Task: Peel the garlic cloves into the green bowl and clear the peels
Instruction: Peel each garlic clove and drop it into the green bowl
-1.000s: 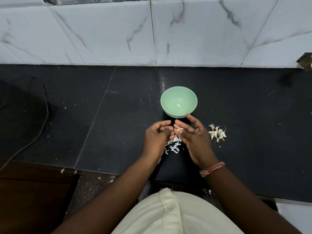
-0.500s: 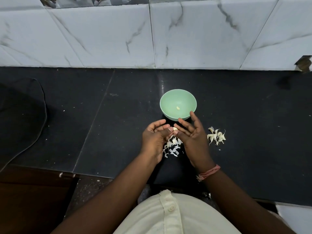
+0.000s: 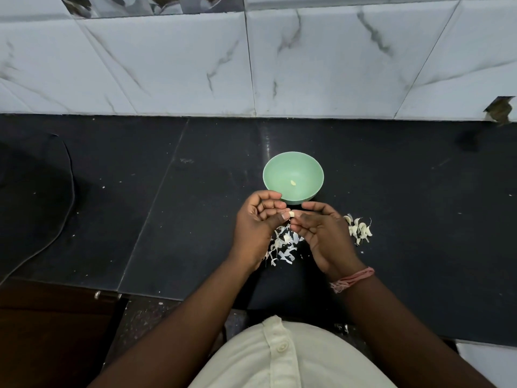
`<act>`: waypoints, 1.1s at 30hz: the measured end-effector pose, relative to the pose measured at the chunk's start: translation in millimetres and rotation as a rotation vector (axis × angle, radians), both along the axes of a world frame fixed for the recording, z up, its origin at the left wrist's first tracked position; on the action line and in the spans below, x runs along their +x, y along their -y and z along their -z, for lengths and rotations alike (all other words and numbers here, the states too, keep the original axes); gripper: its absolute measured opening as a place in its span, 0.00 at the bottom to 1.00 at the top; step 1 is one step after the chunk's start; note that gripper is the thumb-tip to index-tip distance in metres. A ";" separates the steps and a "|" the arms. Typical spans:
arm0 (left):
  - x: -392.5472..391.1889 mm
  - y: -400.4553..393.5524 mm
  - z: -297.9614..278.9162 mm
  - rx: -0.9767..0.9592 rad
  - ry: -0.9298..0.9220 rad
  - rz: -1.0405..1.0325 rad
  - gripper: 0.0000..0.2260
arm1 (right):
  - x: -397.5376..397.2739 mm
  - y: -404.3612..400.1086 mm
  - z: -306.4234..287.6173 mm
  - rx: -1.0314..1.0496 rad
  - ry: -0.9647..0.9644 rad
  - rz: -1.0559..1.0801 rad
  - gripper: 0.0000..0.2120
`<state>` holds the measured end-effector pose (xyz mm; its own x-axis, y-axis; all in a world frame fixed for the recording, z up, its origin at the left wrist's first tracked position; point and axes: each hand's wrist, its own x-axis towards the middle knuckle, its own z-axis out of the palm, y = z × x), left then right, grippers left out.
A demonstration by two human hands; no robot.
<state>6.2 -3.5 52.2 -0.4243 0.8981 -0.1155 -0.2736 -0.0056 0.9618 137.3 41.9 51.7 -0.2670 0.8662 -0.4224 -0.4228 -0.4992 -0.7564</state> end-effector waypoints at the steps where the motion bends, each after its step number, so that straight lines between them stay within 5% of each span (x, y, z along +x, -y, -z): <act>1: -0.7 0.0 -0.5 0.010 -0.036 0.011 0.17 | -0.3 -0.9 -1.1 -0.018 -0.010 0.000 0.09; 10: -3.2 -3.4 1.3 0.029 -0.114 0.033 0.15 | -5.9 -0.7 -2.9 0.002 -0.045 -0.011 0.10; 33: -0.6 -12.7 -2.4 -0.038 0.219 -0.100 0.14 | -9.4 -3.0 -2.4 0.267 0.092 0.023 0.15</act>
<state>5.5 9.1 54.7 -0.4716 0.8464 -0.2473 -0.4757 -0.0081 0.8796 127.9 44.9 54.1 -0.2172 0.9555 -0.1997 -0.3553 -0.2679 -0.8956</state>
